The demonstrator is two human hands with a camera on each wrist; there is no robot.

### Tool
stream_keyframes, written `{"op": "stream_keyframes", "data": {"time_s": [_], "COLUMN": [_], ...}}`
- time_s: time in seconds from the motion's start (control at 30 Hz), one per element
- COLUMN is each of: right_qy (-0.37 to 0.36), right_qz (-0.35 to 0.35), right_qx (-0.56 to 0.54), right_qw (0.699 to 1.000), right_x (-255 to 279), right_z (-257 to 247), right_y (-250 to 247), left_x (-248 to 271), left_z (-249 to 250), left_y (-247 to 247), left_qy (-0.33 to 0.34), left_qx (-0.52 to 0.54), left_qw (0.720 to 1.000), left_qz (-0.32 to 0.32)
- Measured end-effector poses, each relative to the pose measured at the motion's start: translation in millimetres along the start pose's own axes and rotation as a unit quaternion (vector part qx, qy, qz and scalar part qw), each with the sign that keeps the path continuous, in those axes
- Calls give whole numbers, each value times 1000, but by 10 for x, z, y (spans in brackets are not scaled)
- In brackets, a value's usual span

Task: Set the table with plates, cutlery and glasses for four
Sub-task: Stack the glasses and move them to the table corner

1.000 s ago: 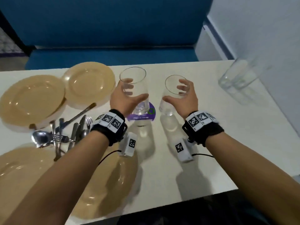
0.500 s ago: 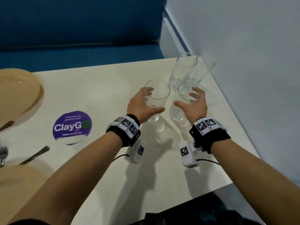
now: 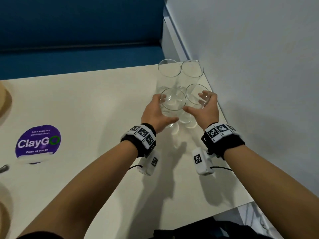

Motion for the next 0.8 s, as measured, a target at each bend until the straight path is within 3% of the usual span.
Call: {"op": "stream_keyframes", "data": {"time_s": [0.17,0.6,0.8], "right_qy": [-7,-15,62], "right_qz": [27,36,41], "right_qx": [-8,-5,6], "right_qw": [1000,999,997], "right_x": [-168,-224,-47], "right_z": [-27,4,134], "right_y": [-56,-46,-27], "left_x": [-179,-297,-162], "left_z": [36,36,-1], "left_y": [86,108,-15], "left_qy": [10,10,-11], "left_qx": [13,14,25], "left_qw": [999,998,999], "left_qz": [42,52,32]}}
Point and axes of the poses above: each hand's wrist, its own x-axis away from the middle knuckle, its own y-axis out of the palm, z = x × y, the point moved 2 cm from there along -x, towards the middle knuckle, and after that the axes turned 10 degrees about y, right-handed, at the moved point
